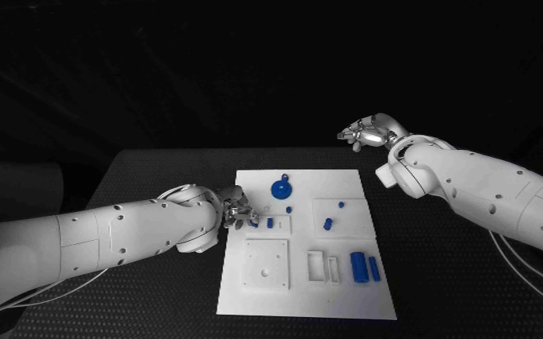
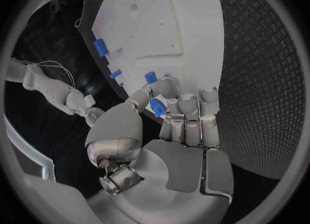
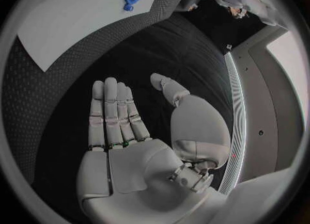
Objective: Assemble the parts on the task board
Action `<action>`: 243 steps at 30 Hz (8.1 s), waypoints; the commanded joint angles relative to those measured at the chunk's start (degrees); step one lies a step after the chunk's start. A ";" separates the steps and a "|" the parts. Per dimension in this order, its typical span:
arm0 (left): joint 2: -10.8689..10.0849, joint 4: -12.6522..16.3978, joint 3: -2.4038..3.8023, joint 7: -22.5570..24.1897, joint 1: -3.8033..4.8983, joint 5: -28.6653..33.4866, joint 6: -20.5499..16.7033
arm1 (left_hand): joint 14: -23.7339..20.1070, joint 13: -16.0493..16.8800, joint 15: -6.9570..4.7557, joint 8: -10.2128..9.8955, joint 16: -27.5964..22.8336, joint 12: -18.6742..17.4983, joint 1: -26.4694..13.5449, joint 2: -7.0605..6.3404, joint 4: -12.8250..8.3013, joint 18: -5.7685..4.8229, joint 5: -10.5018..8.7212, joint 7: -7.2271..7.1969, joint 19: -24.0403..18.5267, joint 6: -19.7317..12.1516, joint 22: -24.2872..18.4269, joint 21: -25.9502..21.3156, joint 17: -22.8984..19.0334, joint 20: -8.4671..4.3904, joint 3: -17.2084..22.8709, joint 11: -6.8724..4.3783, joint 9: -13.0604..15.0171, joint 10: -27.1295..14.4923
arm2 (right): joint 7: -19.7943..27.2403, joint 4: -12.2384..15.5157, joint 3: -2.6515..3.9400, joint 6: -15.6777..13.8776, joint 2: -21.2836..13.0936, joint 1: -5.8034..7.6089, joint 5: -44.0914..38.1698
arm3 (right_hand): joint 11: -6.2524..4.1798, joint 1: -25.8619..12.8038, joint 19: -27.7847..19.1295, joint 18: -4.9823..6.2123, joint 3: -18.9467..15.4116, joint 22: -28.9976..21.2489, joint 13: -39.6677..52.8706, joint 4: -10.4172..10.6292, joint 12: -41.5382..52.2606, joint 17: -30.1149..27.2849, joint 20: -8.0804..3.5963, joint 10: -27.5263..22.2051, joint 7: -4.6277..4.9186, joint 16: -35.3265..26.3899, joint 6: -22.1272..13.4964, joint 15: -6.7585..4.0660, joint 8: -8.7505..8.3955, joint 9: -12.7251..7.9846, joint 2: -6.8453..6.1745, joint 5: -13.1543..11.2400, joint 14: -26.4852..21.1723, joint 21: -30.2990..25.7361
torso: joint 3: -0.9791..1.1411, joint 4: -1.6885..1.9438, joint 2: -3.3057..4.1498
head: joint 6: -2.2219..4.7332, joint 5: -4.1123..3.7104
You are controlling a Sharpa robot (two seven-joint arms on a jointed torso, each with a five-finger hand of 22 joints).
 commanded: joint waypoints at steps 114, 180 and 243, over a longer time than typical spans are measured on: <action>0.92 -2.87 1.20 0.06 -0.55 1.97 -0.58 | -2.91 -1.49 -0.56 6.82 -0.76 1.64 -0.74 -16.36 17.04 0.64 -24.29 -1.97 -2.63 -4.13 0.72 -0.86 -1.30 -6.32 2.12 1.77 -3.01 -6.28 | 0.47 0.57 0.01 0.33 -0.29 -0.38 -0.30 | 0.19 -0.53 -0.01 0.84 -0.16 0.31 -0.58 -0.11 0.54 -0.38 0.40 -0.46 0.11 0.34 -0.61 0.05 0.12 -0.23 -0.11 0.98 -0.34 -0.50 | -0.04 0.05 -0.03 | -0.01 -0.73; 16.70 -17.97 3.55 24.66 -2.45 -33.33 -1.64 | -11.01 -28.85 9.22 -1.67 -12.80 -33.43 23.62 -14.16 5.09 0.53 -26.21 3.78 -11.09 -10.29 0.99 -14.01 -9.70 2.87 0.89 11.84 -11.48 -19.09 | 0.61 0.41 0.02 0.62 0.83 -0.60 -0.21 | 0.18 -0.45 0.03 0.84 -0.13 0.45 -0.85 -0.21 0.72 -0.51 0.39 -0.47 0.13 0.46 -0.66 0.06 0.13 -0.30 0.04 1.43 -0.37 -0.62 | 0.01 0.04 0.02 | 0.33 -1.69; 19.36 -22.85 3.58 23.37 -4.36 -34.25 0.51 | -4.53 -27.85 6.08 -0.91 -8.60 -34.39 24.63 -7.02 3.08 1.37 -24.73 1.76 -5.77 -3.76 1.17 -9.82 -8.20 0.17 0.92 8.77 -10.25 -8.95 | 0.69 0.05 0.02 0.72 1.41 -0.62 -0.20 | 0.19 -0.56 0.05 0.84 -0.23 0.56 -1.04 -0.24 0.85 -0.60 0.40 -0.47 0.12 0.55 -0.64 0.06 0.16 -0.33 0.17 1.53 -0.41 -0.73 | -0.03 0.06 -0.01 | -0.30 -1.87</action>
